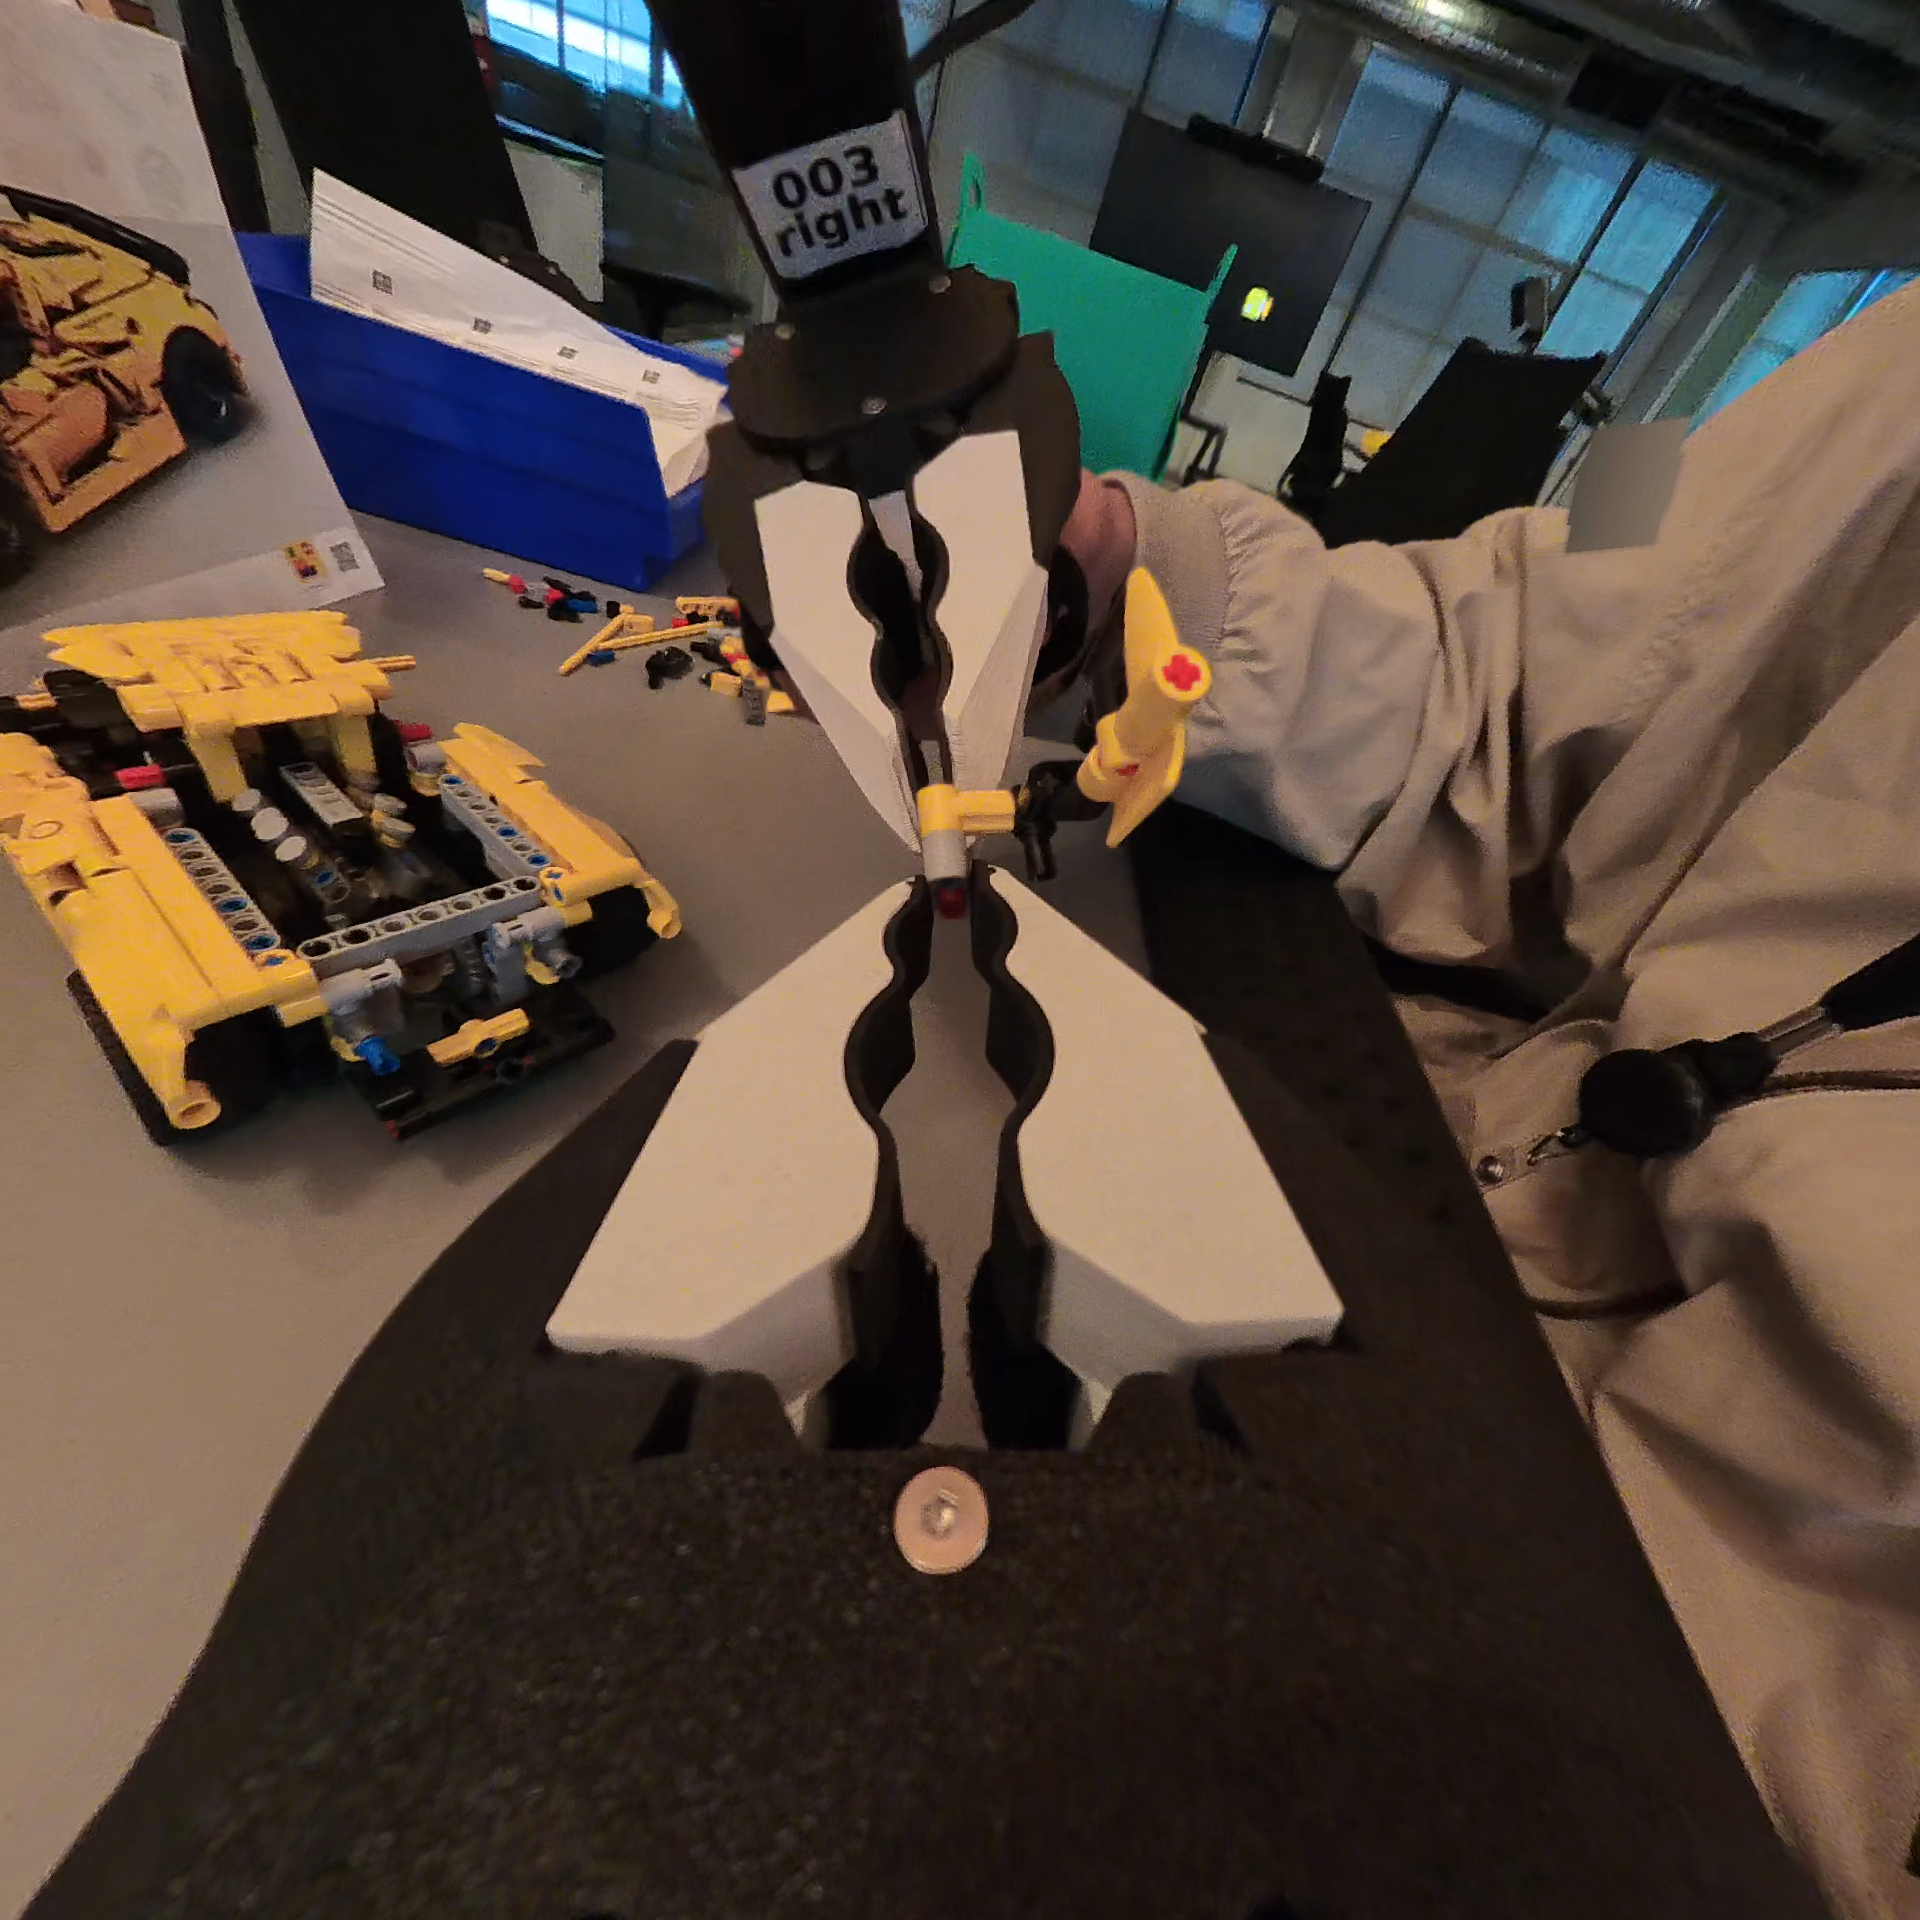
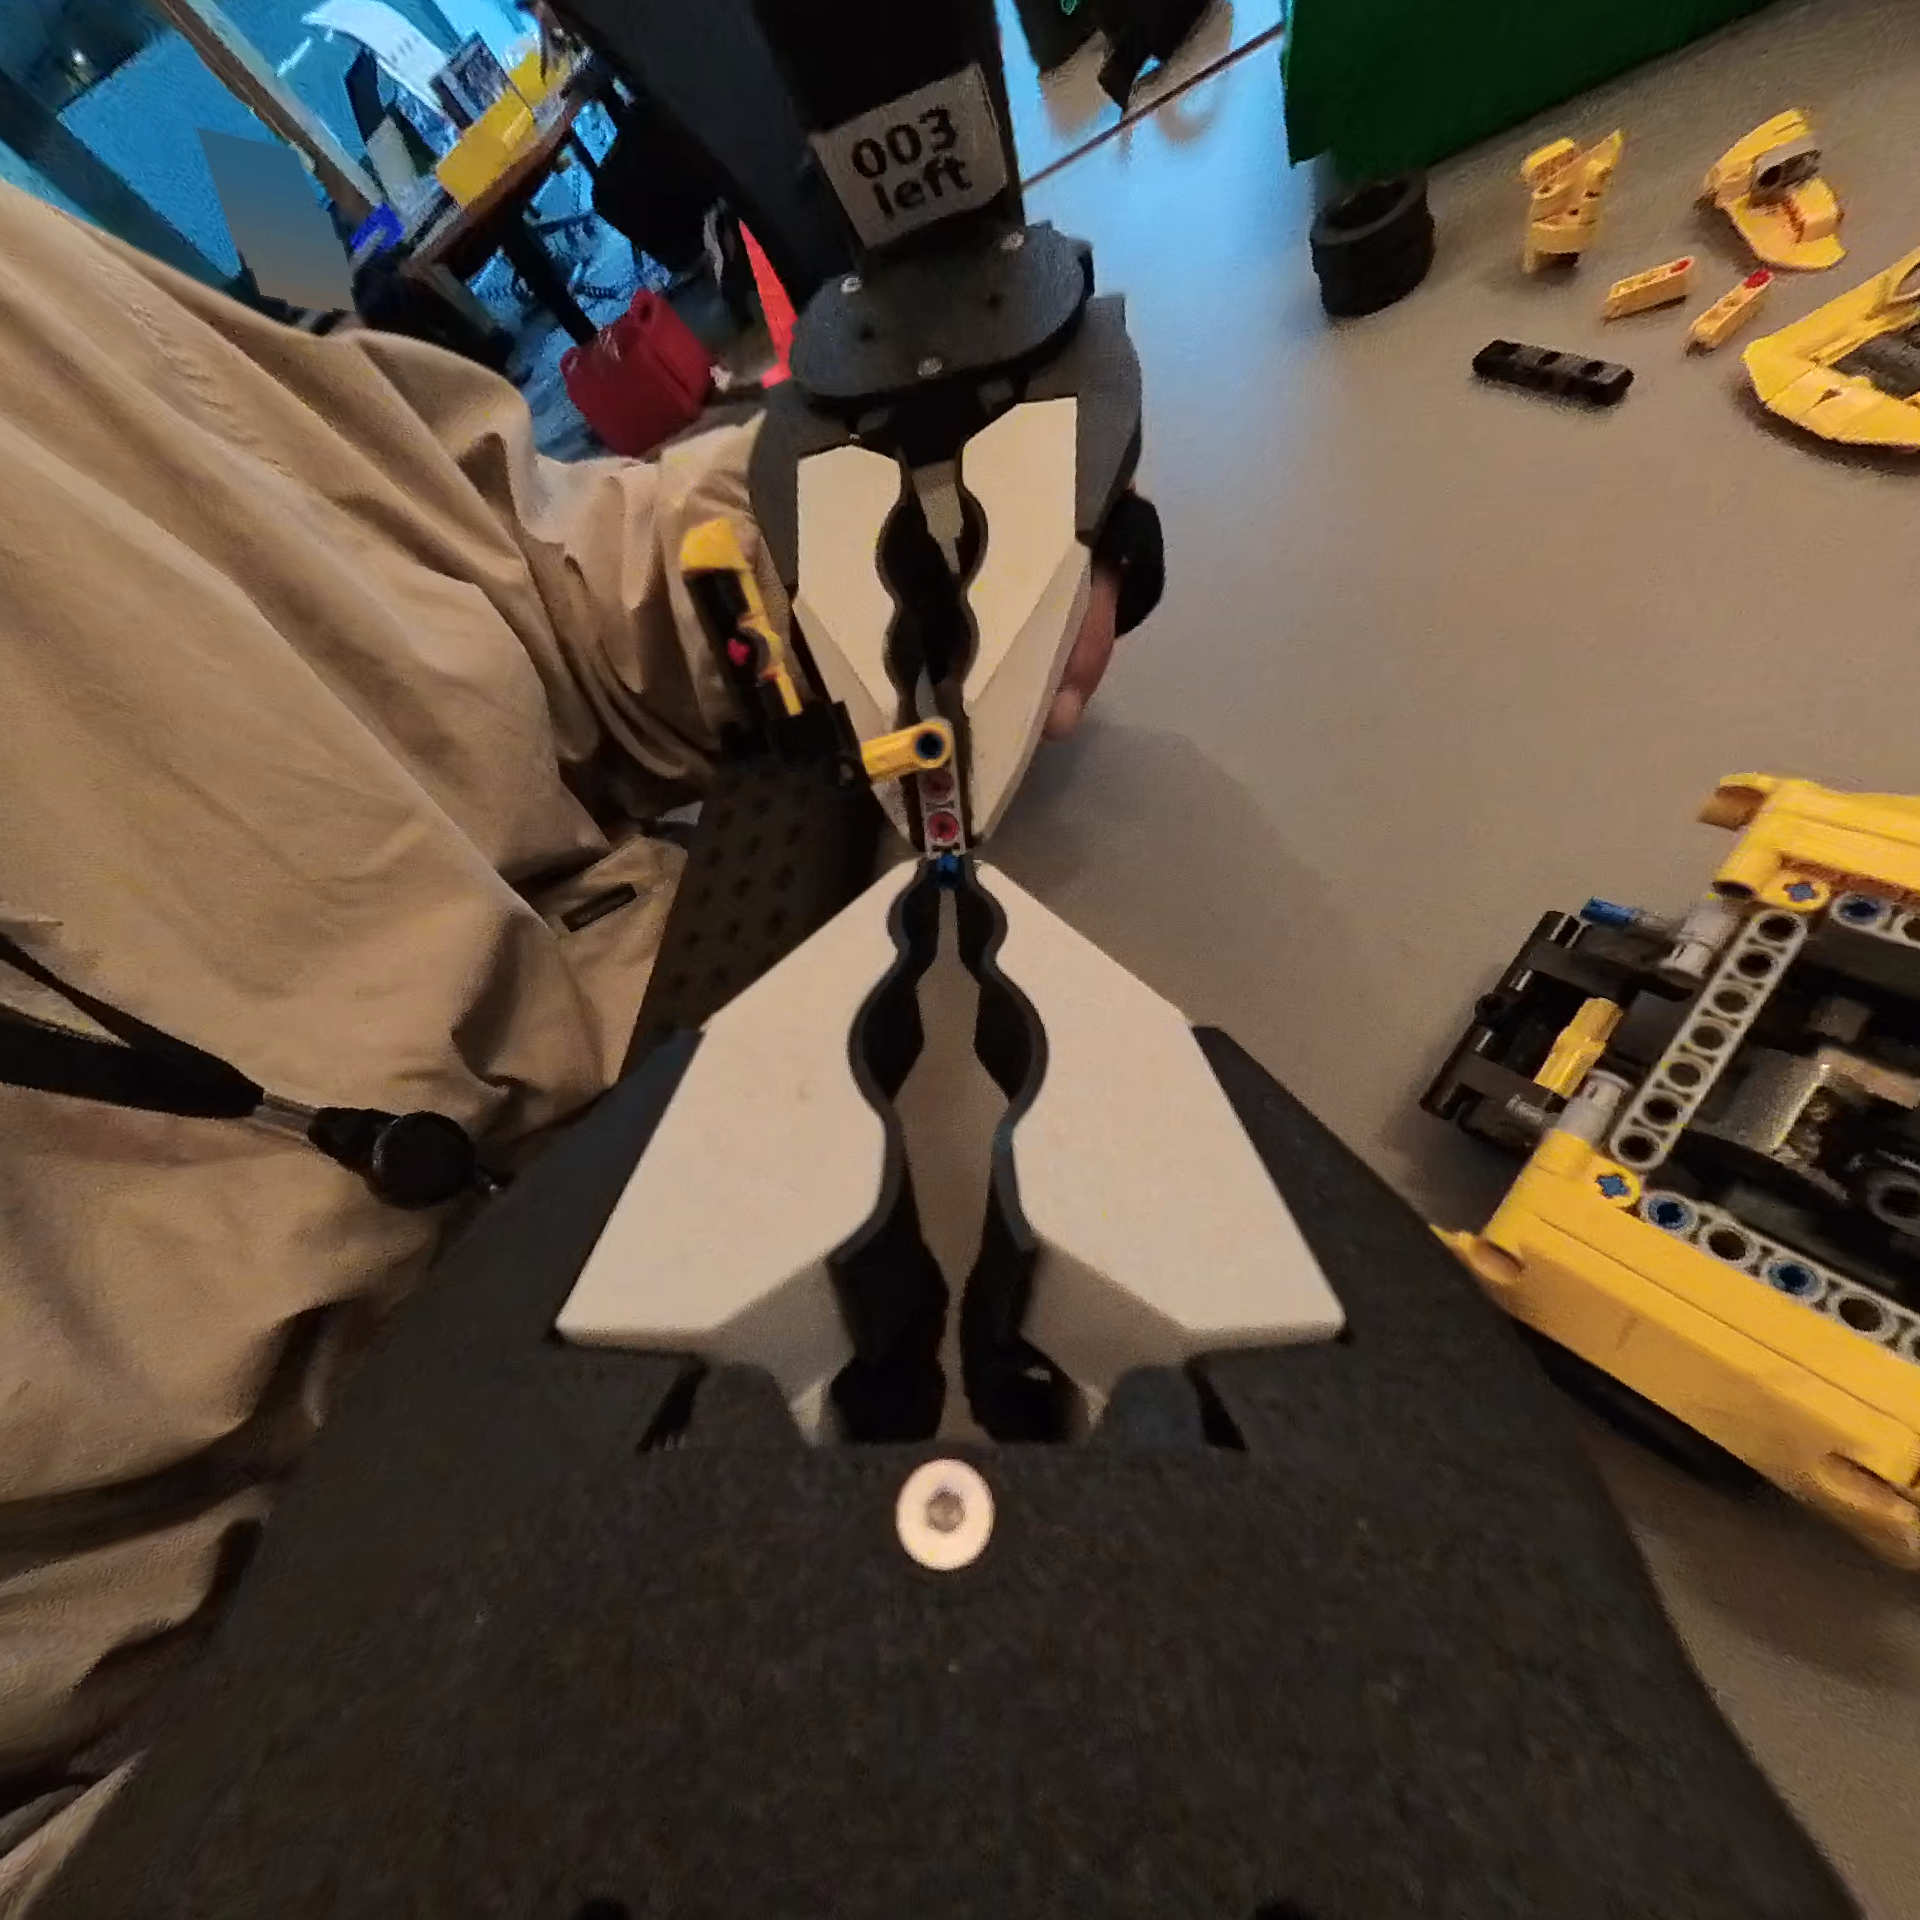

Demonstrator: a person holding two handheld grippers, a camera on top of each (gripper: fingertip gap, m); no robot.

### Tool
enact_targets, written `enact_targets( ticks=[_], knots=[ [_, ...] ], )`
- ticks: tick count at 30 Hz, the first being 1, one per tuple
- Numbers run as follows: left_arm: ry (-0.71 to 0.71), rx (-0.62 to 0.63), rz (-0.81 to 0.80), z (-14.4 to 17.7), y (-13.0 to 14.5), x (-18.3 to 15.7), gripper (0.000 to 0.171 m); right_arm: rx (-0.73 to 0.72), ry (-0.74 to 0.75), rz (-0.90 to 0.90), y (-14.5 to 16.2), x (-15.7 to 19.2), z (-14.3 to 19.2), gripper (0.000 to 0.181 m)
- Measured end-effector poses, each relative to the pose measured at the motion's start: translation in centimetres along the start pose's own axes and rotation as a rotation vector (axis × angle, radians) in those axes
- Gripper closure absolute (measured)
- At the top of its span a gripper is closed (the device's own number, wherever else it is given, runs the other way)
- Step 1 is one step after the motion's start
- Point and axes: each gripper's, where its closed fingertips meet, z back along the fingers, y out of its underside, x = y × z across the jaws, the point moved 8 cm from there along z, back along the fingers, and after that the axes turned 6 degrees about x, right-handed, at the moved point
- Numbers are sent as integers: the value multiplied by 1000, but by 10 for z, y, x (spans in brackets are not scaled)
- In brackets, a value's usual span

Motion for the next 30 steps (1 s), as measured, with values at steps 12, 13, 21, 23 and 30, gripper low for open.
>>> enact_targets(
  ticks=[12, 13, 21, 23, 30],
  knots=[
    [-38, -15, 5, 2, -1, 4, 165, 55, 66, 138, -11, -4, 6, 179],
    [-42, -15, 2, 1, -1, 4, 165, 40, 57, 142, -11, -4, 7, 180],
    [21, 55, 31, -9, 16, 2, 165, -227, 290, 37, 4, -3, 142, 181],
    [44, -19, 79, -8, 10, 5, 165, -189, 317, -29, 19, 9, 121, 181],
    [149, -503, 292, 1, -25, 10, 166, -805, 207, -105, -1, 23, 32, 154]
  ],
)
